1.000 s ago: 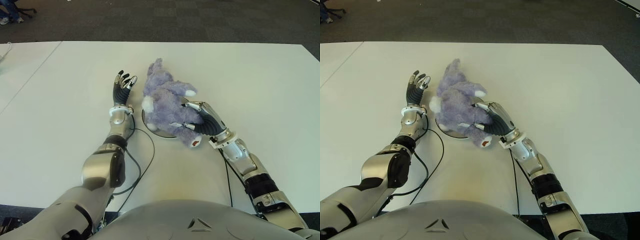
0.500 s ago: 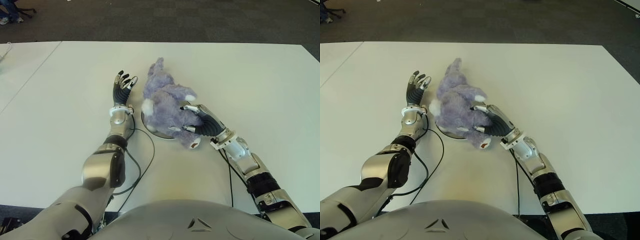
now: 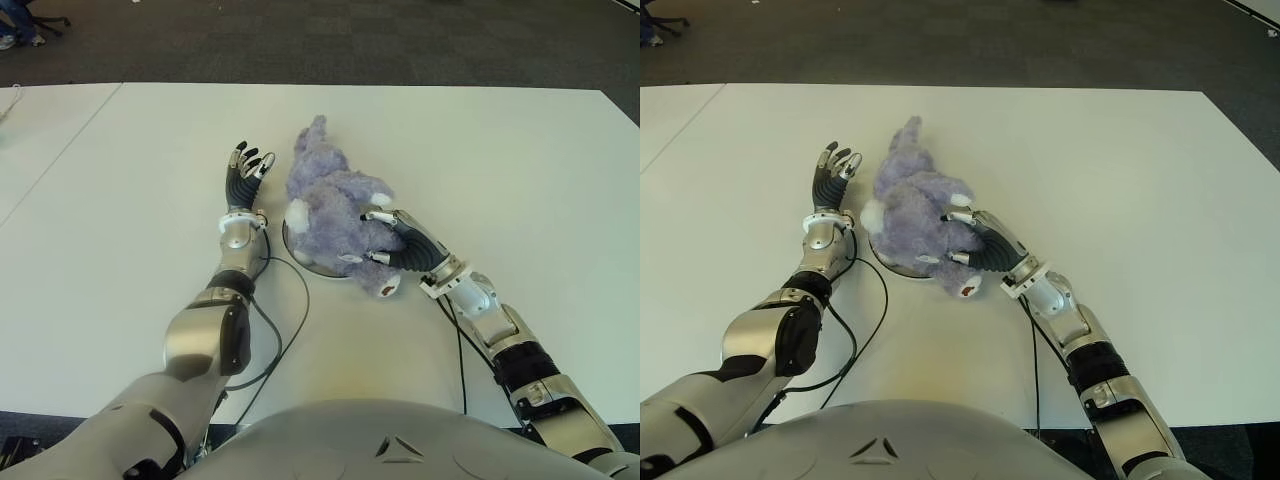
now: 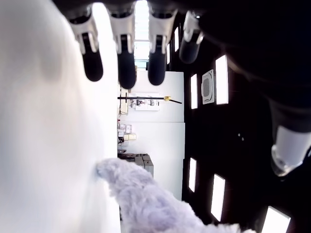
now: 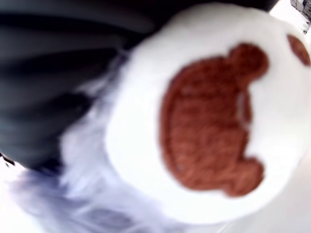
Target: Put the doll into the plate.
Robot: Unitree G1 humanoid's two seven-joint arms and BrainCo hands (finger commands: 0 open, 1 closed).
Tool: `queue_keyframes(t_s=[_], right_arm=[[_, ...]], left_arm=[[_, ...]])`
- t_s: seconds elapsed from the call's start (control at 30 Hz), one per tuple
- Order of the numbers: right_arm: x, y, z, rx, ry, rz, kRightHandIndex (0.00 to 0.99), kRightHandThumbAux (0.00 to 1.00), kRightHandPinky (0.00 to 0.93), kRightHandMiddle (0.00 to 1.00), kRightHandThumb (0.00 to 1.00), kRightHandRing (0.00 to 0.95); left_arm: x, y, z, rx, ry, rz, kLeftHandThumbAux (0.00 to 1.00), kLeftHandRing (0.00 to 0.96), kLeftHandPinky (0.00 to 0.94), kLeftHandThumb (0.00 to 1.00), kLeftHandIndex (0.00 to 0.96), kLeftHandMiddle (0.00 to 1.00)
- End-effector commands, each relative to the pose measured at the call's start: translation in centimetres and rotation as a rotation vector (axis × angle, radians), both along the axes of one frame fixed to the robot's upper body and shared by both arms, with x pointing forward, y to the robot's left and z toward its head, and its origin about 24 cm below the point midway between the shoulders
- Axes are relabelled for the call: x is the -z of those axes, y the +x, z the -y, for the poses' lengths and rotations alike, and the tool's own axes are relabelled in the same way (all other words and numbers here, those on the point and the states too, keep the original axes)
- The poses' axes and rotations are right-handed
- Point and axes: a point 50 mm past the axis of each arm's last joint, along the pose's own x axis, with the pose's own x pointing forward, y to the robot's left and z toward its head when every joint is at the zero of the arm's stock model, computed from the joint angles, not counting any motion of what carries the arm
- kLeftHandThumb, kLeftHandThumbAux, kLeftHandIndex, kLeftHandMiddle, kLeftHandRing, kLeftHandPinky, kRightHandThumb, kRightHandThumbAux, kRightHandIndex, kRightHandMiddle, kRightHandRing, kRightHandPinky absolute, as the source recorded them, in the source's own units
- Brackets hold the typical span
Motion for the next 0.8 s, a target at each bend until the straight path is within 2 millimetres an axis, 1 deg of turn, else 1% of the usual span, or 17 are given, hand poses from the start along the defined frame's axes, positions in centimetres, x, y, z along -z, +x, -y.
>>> queue_keyframes(t_s=[0.03, 0.13, 0.2, 0.23, 0.33, 0.6, 0.73, 0.8], right_arm=[[5.4, -2.7, 0.3, 0.010, -0.123, -0.200, 0.000, 0.541, 0.000, 0.000, 0.080, 0.000], [5.1, -2.4, 0.4, 0.013, -0.141, -0.170, 0.000, 0.493, 0.000, 0.000, 0.056, 0.000], [4.2, -1.6, 0.4, 0.021, -0.150, -0.128, 0.000, 0.475, 0.000, 0.000, 0.048, 0.000], [3.5, -1.1, 0.5, 0.026, -0.154, -0.097, 0.000, 0.471, 0.000, 0.000, 0.046, 0.000], [1.9, -0.2, 0.7, 0.035, -0.160, -0.025, 0.000, 0.452, 0.000, 0.000, 0.041, 0.000], [0.8, -0.2, 0.8, 0.044, -0.120, 0.040, 0.000, 0.430, 0.000, 0.000, 0.049, 0.000], [-0.9, 0.6, 1.2, 0.047, -0.073, 0.057, 0.000, 0.423, 0.000, 0.000, 0.077, 0.000], [-1.2, 0.7, 1.3, 0.047, -0.063, 0.066, 0.000, 0.420, 0.000, 0.000, 0.082, 0.000]], left_arm=[[8.9, -7.8, 1.2, -0.010, -0.066, -0.442, 0.551, 0.205, 0.197, 0.000, 0.114, 0.199], [8.9, -7.8, 1.2, -0.009, -0.070, -0.437, 0.548, 0.198, 0.192, 0.000, 0.114, 0.194], [8.9, -7.8, 1.2, -0.010, -0.076, -0.434, 0.549, 0.197, 0.194, 0.000, 0.113, 0.192], [8.8, -7.8, 1.2, -0.010, -0.080, -0.432, 0.550, 0.196, 0.195, 0.000, 0.113, 0.192], [8.9, -7.8, 1.2, -0.014, -0.085, -0.437, 0.555, 0.191, 0.192, 0.000, 0.108, 0.186], [8.9, -7.7, 1.3, -0.007, -0.074, -0.447, 0.555, 0.190, 0.187, 0.000, 0.100, 0.185], [9.0, -7.8, 1.3, -0.008, -0.062, -0.459, 0.558, 0.198, 0.197, 0.000, 0.098, 0.189], [8.9, -7.8, 1.3, -0.008, -0.063, -0.452, 0.557, 0.199, 0.203, 0.000, 0.100, 0.191]])
